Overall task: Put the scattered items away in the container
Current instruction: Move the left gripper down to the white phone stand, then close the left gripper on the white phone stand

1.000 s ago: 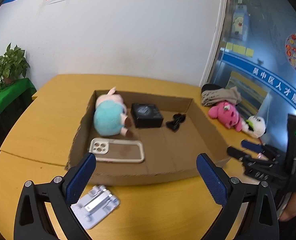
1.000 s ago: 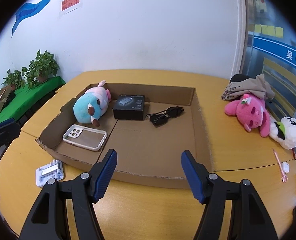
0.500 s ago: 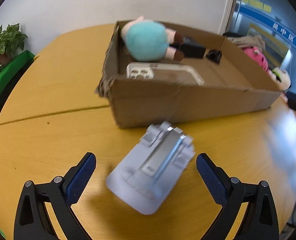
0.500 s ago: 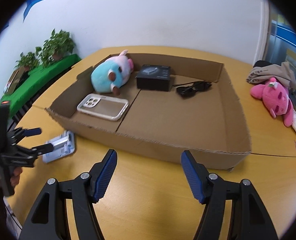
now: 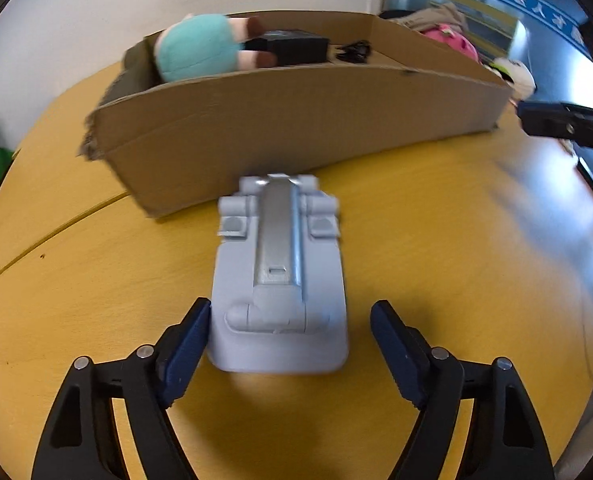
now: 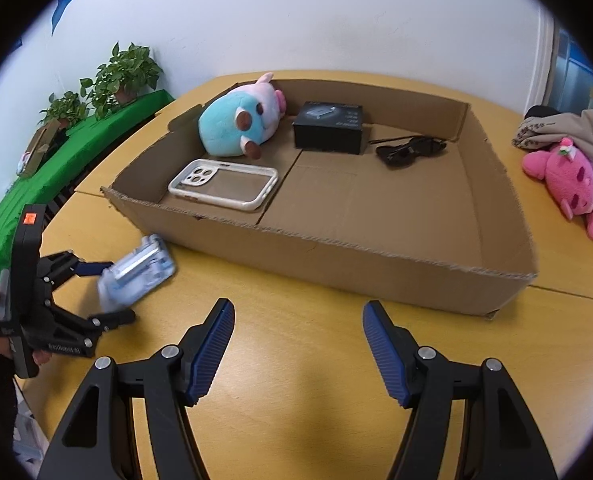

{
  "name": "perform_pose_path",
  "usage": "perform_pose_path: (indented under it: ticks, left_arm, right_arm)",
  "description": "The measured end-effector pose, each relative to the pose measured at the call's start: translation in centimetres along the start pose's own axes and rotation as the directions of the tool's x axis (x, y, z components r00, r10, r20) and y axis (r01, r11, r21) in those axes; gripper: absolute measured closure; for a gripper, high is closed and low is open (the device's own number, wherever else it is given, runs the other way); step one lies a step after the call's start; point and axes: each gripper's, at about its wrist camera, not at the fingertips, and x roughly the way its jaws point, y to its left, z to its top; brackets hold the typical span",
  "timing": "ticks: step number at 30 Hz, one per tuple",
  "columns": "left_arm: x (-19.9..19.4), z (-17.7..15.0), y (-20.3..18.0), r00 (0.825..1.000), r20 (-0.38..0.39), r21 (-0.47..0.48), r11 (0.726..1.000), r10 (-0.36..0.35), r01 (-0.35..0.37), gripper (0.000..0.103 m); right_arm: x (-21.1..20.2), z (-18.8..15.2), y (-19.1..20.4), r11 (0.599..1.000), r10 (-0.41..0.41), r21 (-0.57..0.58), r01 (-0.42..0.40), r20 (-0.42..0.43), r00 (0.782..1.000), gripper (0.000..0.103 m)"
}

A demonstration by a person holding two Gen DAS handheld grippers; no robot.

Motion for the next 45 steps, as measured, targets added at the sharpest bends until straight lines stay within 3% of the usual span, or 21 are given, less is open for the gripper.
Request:
perform_pose_path:
  ticks: [4,9,11,15,16,17,19,27,36,39,42,44,45]
  left_arm:
    - [-0.1,0.0,-2.7,1.0,-0.002,0.024,1.0,-0.015,0.015,0.025]
    - [-0.1,0.5,-2.8,1.0,-0.009,-0.065,0.998,0.005,-0.005,0.025]
    - [0.2,1.0,-2.4,1.0,-0.023,-0.118,0.993,0.008,-0.01,0.014]
    - [1.0,1.7,-3.1,0.995,-0.052,-0.141,0.986,0.081,-0.088,0.01]
    - [1.1,1.8,-3.2,0.994,-0.052,-0.147,0.984,0.093,-0.1,0.012]
    - [0.9,1.8,-3.3,0.995,-0.041,-0.153,0.983,0.095,-0.1,0.02]
    - [0.7,1.8,-3.6,0.995,-0.024,-0.148,0.984,0.096,-0.099,0.025]
    - [-0.6,0.0,-5.1,0.999,0.004,-0.076,0.996,0.048,-0.048,0.025]
    - [-0.8,-0.8,-8.3,1.0,0.018,-0.049,0.999,0.025,-0.024,0.025]
    - [-1.0,-1.0,-8.6,0.999,0.033,-0.06,0.998,0.021,-0.019,0.025]
    - [-1.3,-1.1,-8.9,0.998,0.054,-0.063,0.998,0.03,-0.026,0.026]
    - [-1.6,-1.0,-9.1,0.997,0.066,-0.062,0.998,0.036,-0.032,0.026]
    - [-1.8,-0.9,-9.2,0.996,0.073,-0.057,0.998,0.041,-0.037,0.026]
  right_arm:
    - [0.8,-0.8,0.5,0.999,0.048,0.013,-0.047,-0.033,0.998,0.037]
    - [1.7,-1.5,1.0,0.995,0.096,0.033,-0.094,-0.065,0.993,0.037]
    - [1.8,-1.5,1.1,0.994,0.106,0.033,-0.104,-0.068,0.992,0.037]
    - [2.0,-1.5,1.3,0.992,0.121,0.037,-0.119,-0.071,0.99,0.037]
    - [2.1,-1.5,1.3,0.992,0.124,0.037,-0.122,-0.074,0.989,0.037]
    - [2.2,-1.5,1.4,0.992,0.126,0.035,-0.123,-0.077,0.989,0.037]
    - [2.2,-1.5,1.4,0.991,0.13,0.032,-0.128,-0.08,0.988,0.037]
    - [3.0,-1.7,1.2,0.985,0.167,0.061,-0.162,-0.103,0.981,0.037]
    - [5.9,-2.6,4.1,0.97,0.241,0.032,-0.239,-0.164,0.957,0.037]
    - [6.5,-2.6,5.1,0.969,0.24,-0.012,-0.245,-0.16,0.958,0.038]
    - [6.6,-2.6,5.5,0.964,0.257,-0.024,-0.264,-0.163,0.953,0.057]
    - [6.6,-2.6,5.5,0.954,0.291,-0.021,-0.298,-0.167,0.942,0.076]
    - [6.5,-2.6,5.4,0.947,0.314,-0.011,-0.32,-0.165,0.935,0.08]
